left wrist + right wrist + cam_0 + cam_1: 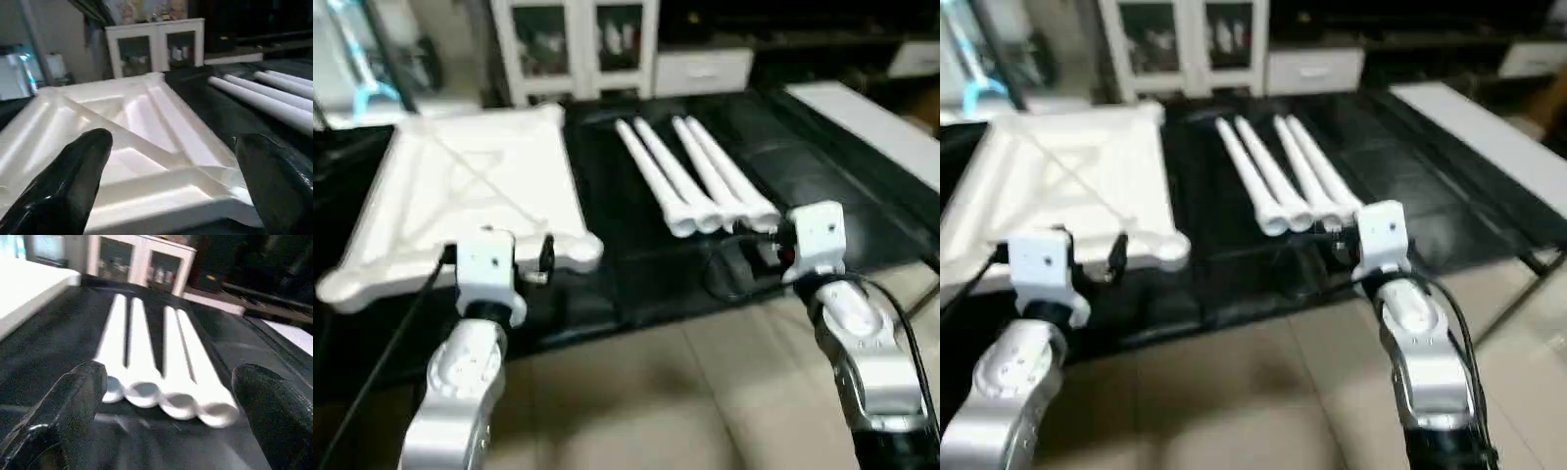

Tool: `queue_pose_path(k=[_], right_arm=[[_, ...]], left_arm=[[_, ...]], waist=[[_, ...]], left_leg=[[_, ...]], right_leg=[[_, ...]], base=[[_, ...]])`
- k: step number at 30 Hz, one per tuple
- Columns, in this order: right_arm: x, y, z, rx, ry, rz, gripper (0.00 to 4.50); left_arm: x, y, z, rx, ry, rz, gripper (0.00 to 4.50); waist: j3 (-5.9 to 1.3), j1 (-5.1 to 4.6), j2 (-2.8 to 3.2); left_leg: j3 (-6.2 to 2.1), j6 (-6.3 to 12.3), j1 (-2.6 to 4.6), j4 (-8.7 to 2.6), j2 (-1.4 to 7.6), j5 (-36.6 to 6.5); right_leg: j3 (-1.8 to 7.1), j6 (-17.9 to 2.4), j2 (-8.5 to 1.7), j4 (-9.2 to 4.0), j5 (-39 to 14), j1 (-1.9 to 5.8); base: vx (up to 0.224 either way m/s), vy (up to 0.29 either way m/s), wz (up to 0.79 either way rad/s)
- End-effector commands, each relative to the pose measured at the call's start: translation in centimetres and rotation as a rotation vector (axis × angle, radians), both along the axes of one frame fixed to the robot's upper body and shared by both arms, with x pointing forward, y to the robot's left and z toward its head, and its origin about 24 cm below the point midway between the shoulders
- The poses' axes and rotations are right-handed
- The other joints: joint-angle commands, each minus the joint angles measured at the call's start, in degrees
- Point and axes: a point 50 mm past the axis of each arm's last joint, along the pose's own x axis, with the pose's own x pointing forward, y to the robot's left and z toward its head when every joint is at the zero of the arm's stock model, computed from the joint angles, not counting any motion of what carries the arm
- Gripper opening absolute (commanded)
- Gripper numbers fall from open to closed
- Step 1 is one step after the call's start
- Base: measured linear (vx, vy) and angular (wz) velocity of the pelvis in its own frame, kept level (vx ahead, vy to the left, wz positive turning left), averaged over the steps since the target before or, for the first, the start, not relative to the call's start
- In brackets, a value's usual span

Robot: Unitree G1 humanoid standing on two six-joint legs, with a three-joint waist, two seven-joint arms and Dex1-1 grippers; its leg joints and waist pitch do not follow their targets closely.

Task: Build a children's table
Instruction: Move to table

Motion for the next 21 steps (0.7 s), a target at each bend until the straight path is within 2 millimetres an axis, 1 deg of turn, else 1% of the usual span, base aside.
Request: queue_pose_path(k=[1, 2, 3, 4, 5, 6, 7, 8, 9, 10, 11, 12, 13, 14, 15, 16, 17, 18, 19, 20, 21], right_arm=[[0.21, 0.07, 0.63, -0.003, -0.024, 0.003, 4.5], [0.22, -0.02, 0.64, 0.001, -0.025, -0.003, 4.5], [0.24, -0.09, 0.66, 0.005, -0.025, -0.007, 4.5], [0.26, -0.17, 0.68, 0.008, -0.024, -0.011, 4.5], [0.26, -0.18, 0.68, 0.009, -0.024, -0.011, 4.5], [0.26, -0.21, 0.69, 0.01, -0.024, -0.011, 4.5], [0.27, -0.22, 0.7, 0.011, -0.024, -0.01, 4.5], [0.27, -0.22, 0.7, 0.011, -0.024, -0.01, 4.5], [0.27, -0.22, 0.7, 0.012, -0.024, -0.009, 4.5], [0.28, -0.21, 0.71, 0.012, -0.023, -0.007, 4.5], [0.28, -0.21, 0.71, 0.012, -0.023, -0.007, 4.5], [0.28, -0.17, 0.7, 0.012, -0.023, -0.006, 4.5], [0.25, -0.08, 0.69, 0.009, -0.023, 0.002, 4.5], [0.25, -0.08, 0.69, 0.009, -0.023, 0.002, 4.5], [0.2, -0.01, 0.65, 0.0, -0.021, 0.009, 4.5], [0.14, 0.11, 0.65, -0.014, -0.023, 0.024, 4.5], [0.14, 0.11, 0.65, -0.014, -0.023, 0.025, 4.5], [0.14, 0.11, 0.65, -0.014, -0.023, 0.025, 4.5], [0.09, 0.17, 0.64, -0.024, -0.025, 0.033, 4.5], [0.06, 0.18, 0.6, -0.032, -0.024, 0.035, 4.5], [0.04, 0.13, 0.54, -0.03, -0.021, 0.027, 4.5]], left_arm=[[0.12, 0.07, 0.27, 0.006, -0.005, 0.001, 4.48], [0.13, 0.03, 0.27, 0.006, -0.004, -0.002, 4.48], [0.14, -0.02, 0.26, 0.006, -0.004, -0.004, 4.48], [0.17, -0.08, 0.24, 0.007, -0.003, -0.008, 4.48], [0.18, -0.1, 0.24, 0.007, -0.003, -0.009, 4.48], [0.2, -0.16, 0.24, 0.007, -0.002, -0.012, 4.48], [0.21, -0.21, 0.24, 0.008, -0.002, -0.015, 4.48], [0.22, -0.21, 0.24, 0.008, -0.002, -0.015, 4.48], [0.24, -0.22, 0.24, 0.009, -0.001, -0.017, 4.48], [0.25, -0.21, 0.26, 0.01, -0.001, -0.019, 4.48], [0.25, -0.21, 0.26, 0.01, -0.001, -0.019, 4.48], [0.26, -0.18, 0.27, 0.012, -0.001, -0.021, 4.48], [0.25, -0.17, 0.28, 0.013, -0.001, -0.022, 4.48], [0.25, -0.17, 0.28, 0.013, -0.001, -0.022, 4.48], [0.21, -0.17, 0.27, 0.013, 0.0, -0.024, 4.48], [0.18, -0.17, 0.26, 0.014, 0.001, -0.025, 4.48], [0.18, -0.17, 0.26, 0.014, 0.001, -0.025, 4.48], [0.18, -0.17, 0.26, 0.014, 0.001, -0.025, 4.48], [0.15, -0.19, 0.24, 0.014, 0.002, -0.026, 4.48], [0.12, -0.22, 0.23, 0.015, 0.003, -0.028, 4.48], [0.08, -0.26, 0.21, 0.015, 0.003, -0.032, 4.48]], waist=[[-2.79, -3.05, 0.95], [-2.79, -3.05, 0.95], [-3.1, -3.7, 0.85], [-3.07, -3.85, -0.03], [-2.71, -3.77, -0.91], [-2.57, -3.49, -1.23], [-3.05, -1.77, -5.03], [-3.68, -0.98, -5.43], [-3.83, -0.15, -4.94], [-2.97, 0.07, -4.38], [-2.7, -0.01, -4.0], [-2.29, 0.04, -3.48], [-1.77, -0.59, -0.31], [-0.39, -1.62, 0.35], [-1.08, -2.91, 0.89], [-2.95, -3.77, 1.81], [-2.96, -3.82, 1.76], [-2.74, -4.06, 1.18], [-2.04, -3.34, 0.08], [-1.8, -3.63, 0.29], [-1.71, -0.1, -2.22]], left_leg=[[-6.72, 7.34, 7.69, -9.22, 7.97, -23.3], [-6.72, 7.34, 7.69, -9.22, 7.97, -23.3], [-8.15, 19.13, 9.22, -8.02, 8.22, -10.1], [-7.62, 25.53, 8.83, -7.47, 8.02, 0.0], [-6.5, 26.56, 7.62, -7.79, 7.46, 1.6], [-5.06, 25.82, 6.56, -7.85, 5.74, 1.0], [0.94, 17.63, 0.64, -2.79, -2.33, -9.2], [1.34, 15.64, -1.89, 1.8, -3.83, -8.7], [-0.16, 10.37, -4.44, 4.67, -2.32, -3.8], [-0.84, 6.31, -5.31, 4.48, -1.41, -0.3], [-0.86, 5.01, -5.27, 3.96, -0.85, 0.8], [-0.72, 4.25, -4.45, 2.71, -0.43, 1.5], [-0.08, 3.72, -0.81, -4.35, 1.74, -0.4], [-1.51, 3.16, 0.07, -6.73, 3.1, -11.5], [-3.25, 2.57, 1.88, -7.76, 4.82, -21.5], [-7.47, 4.46, 7.13, -9.33, 7.85, -27.4], [-8.01, 8.02, 7.78, -8.98, 8.01, -23.3], [-7.63, 15.28, 7.69, -8.38, 7.94, -14.6], [-10.58, 23.19, 4.74, -9.02, 4.91, -11.8], [-9.28, 24.97, 3.48, -8.42, 1.9, -10.3], [-3.34, 17.53, -4.27, -0.13, -2.89, -8.5]], right_leg=[[0.43, -7.9, -1.37, 1.31, -8.1, -4.28], [0.43, -7.9, -1.37, 1.31, -8.1, -4.28], [0.46, -0.1, -2.06, 4.3, -1.8, -7.38], [1.04, 3.1, -2.98, 5.15, 0.1, -8.97], [1.61, 3.3, -3.4, 4.52, 1.3, -8.69], [1.88, 2.2, -3.68, 2.74, 2.9, -7.89], [7.15, -3.5, -7.19, -6.01, -2.5, -0.92], [10.65, -6.7, -10.57, -7.1, -7.2, 3.13], [11.5, -12.3, -12.4, -7.29, -9.9, 5.07], [9.63, -16.3, -11.15, -6.87, -8.0, 4.36], [8.58, -18.2, -10.64, -7.06, -8.2, 3.98], [7.21, -19.3, -9.64, -7.55, -10.5, 2.96], [1.92, -15.5, -4.64, -7.65, -18.0, 1.22], [0.53, -12.5, -1.99, -5.92, -20.3, -0.72], [0.01, -10.5, -0.8, -3.79, -18.6, -1.71], [0.26, -5.6, -1.16, 2.19, -5.4, -4.71], [0.33, -3.4, -1.39, 3.09, -3.2, -5.83], [0.46, 0.1, -2.16, 4.05, -0.9, -6.99], [-0.02, 1.8, -1.81, 4.43, -1.2, -5.43], [0.38, 2.1, -2.29, 0.97, -1.0, -4.24], [5.84, 3.5, -14.02, -9.0, -6.4, 3.43]], base=[[0.091, 0.055, 0.02], [0.17, 0.082, 0.07], [0.16, 0.04, 0.03], [0.221, 0.036, -0.01], [0.142, 0.009, -0.06], [0.105, -0.022, -0.06], [0.102, -0.044, 0.02], [0.102, -0.044, 0.02], [0.127, -0.041, 0.0], [0.119, -0.012, -0.09], [0.119, -0.012, -0.09], [0.091, 0.021, -0.08], [0.084, 0.076, -0.02], [0.084, 0.076, -0.02], [0.096, 0.113, 0.01], [0.111, 0.082, 0.05], [0.111, 0.082, 0.05], [0.115, 0.042, 0.04], [0.086, 0.011, 0.13], [0.086, 0.011, 0.13], [0.039, -0.015, 0.47]])
